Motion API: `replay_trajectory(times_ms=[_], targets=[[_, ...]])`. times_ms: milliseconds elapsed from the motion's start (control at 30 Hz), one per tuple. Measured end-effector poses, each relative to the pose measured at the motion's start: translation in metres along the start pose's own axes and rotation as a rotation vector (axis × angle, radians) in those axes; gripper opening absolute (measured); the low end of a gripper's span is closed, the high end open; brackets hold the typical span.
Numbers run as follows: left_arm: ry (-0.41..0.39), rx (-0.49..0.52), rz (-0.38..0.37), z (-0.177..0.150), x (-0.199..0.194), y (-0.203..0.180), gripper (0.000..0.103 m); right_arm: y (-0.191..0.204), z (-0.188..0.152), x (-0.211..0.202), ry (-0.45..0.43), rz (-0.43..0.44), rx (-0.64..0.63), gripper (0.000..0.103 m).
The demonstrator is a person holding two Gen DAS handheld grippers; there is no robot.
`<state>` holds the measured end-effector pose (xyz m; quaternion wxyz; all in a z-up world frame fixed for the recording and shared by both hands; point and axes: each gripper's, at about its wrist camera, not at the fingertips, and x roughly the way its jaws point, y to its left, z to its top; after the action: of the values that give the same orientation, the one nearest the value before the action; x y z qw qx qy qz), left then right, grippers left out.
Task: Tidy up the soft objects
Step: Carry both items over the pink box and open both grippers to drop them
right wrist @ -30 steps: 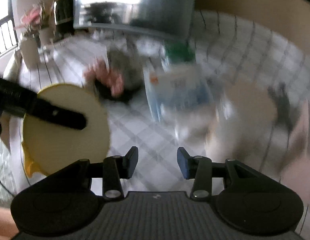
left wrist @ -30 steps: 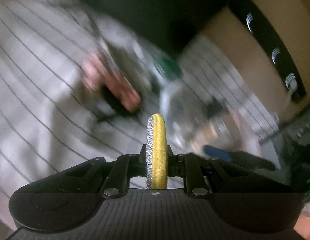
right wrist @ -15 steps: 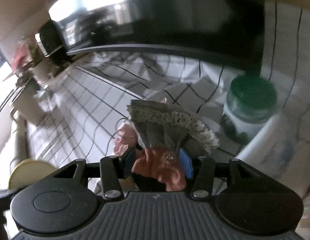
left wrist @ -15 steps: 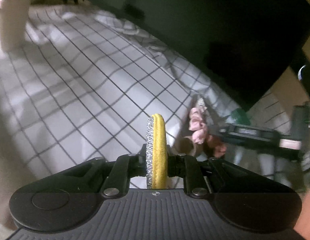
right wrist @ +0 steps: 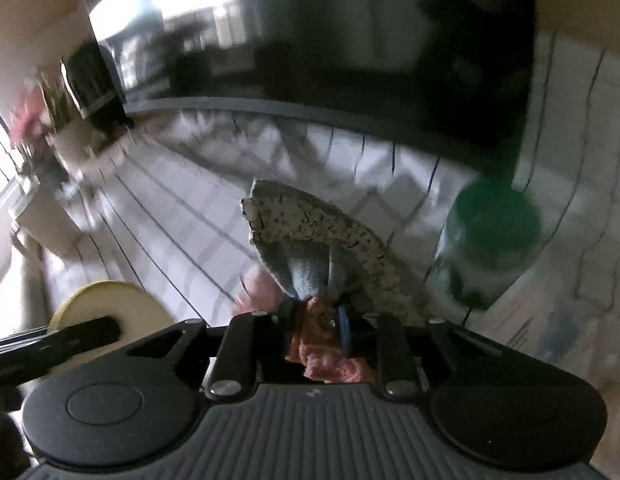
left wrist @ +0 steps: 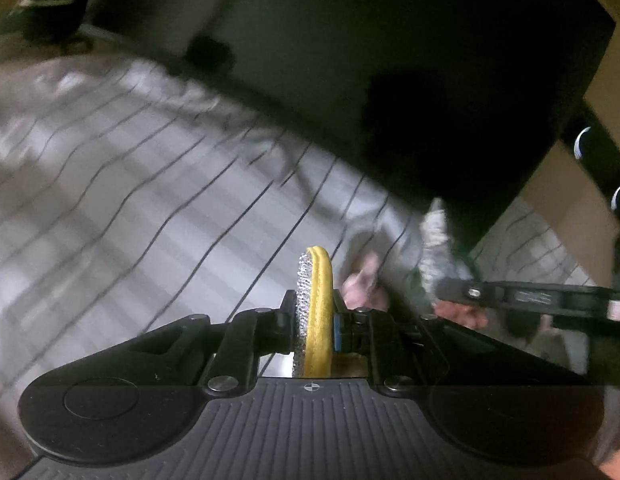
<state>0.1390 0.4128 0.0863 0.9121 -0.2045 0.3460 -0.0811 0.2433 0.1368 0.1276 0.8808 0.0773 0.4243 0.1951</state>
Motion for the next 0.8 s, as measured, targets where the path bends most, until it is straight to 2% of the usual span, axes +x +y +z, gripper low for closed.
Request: replay_trajectory(times_ms=[200, 367, 467, 567, 667, 800], targets=[[-0.11, 0.124, -0.046, 0.046, -0.009, -0.057, 0.018, -0.016, 0.036, -0.101, -0.188, -0.062, -0.052, 0.021], [-0.148, 0.197, -0.111, 0.064, -0.012, -0.124, 0.018, -0.058, 0.041, -0.191, -0.315, -0.179, -0.073, 0.021], [-0.147, 0.245, -0.163, 0.066, -0.001, -0.171, 0.019, -0.09, 0.027, -0.232, -0.354, -0.263, -0.061, 0.021], [-0.103, 0.27, -0.218, 0.058, 0.013, -0.215, 0.019, -0.128, 0.009, -0.262, -0.371, -0.309, -0.01, 0.021], [-0.072, 0.316, -0.258, 0.047, 0.027, -0.256, 0.019, -0.158, -0.009, -0.278, -0.385, -0.377, 0.02, 0.021], [0.006, 0.318, -0.343, 0.03, 0.05, -0.301, 0.019, -0.2, -0.029, -0.299, -0.402, -0.43, 0.082, 0.021]])
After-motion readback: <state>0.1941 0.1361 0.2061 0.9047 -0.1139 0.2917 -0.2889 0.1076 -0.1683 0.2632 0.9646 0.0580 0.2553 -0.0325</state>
